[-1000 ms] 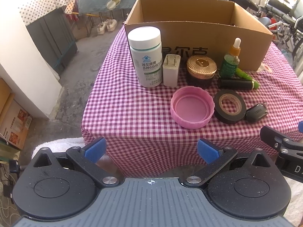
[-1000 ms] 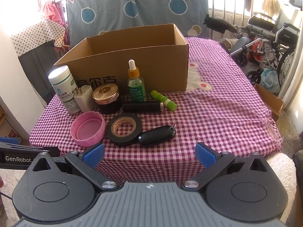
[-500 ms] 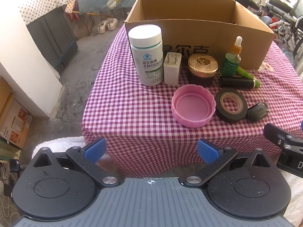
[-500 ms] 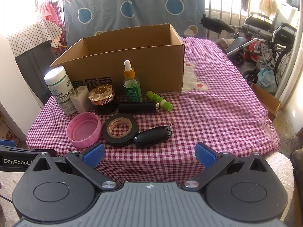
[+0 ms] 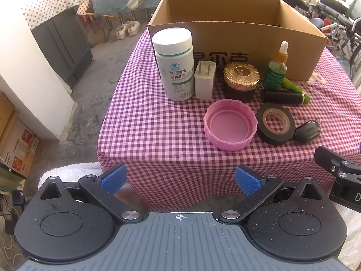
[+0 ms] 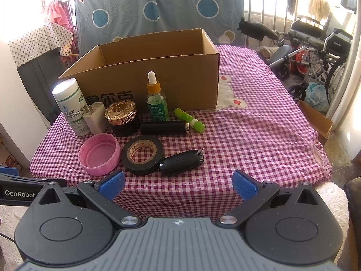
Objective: Organize rigid objects
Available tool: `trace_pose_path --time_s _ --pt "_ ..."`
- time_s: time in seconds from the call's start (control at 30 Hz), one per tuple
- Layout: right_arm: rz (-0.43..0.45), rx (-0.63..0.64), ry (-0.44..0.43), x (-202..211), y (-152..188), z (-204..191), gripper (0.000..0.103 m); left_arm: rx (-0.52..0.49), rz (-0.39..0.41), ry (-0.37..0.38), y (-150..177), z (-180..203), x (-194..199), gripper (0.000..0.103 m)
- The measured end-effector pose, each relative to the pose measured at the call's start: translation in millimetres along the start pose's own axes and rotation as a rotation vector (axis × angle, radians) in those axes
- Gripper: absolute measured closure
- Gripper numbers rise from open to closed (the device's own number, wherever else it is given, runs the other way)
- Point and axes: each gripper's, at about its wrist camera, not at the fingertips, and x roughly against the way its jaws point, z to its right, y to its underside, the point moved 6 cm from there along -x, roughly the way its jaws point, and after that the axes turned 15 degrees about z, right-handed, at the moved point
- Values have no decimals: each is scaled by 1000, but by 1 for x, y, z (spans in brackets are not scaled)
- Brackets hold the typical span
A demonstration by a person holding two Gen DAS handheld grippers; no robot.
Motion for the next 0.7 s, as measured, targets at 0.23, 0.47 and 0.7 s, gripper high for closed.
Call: trace_pose_path --time_s 0.23,0.47,0.7 --pt "1 4 10 0 0 0 0 -3 1 -3 0 0 0 0" --pt "2 13 21 0 0 -1 0 -4 -5 -2 1 0 0 0" --pt "3 15 30 0 0 0 0 -7 -9 -3 1 0 -2 0"
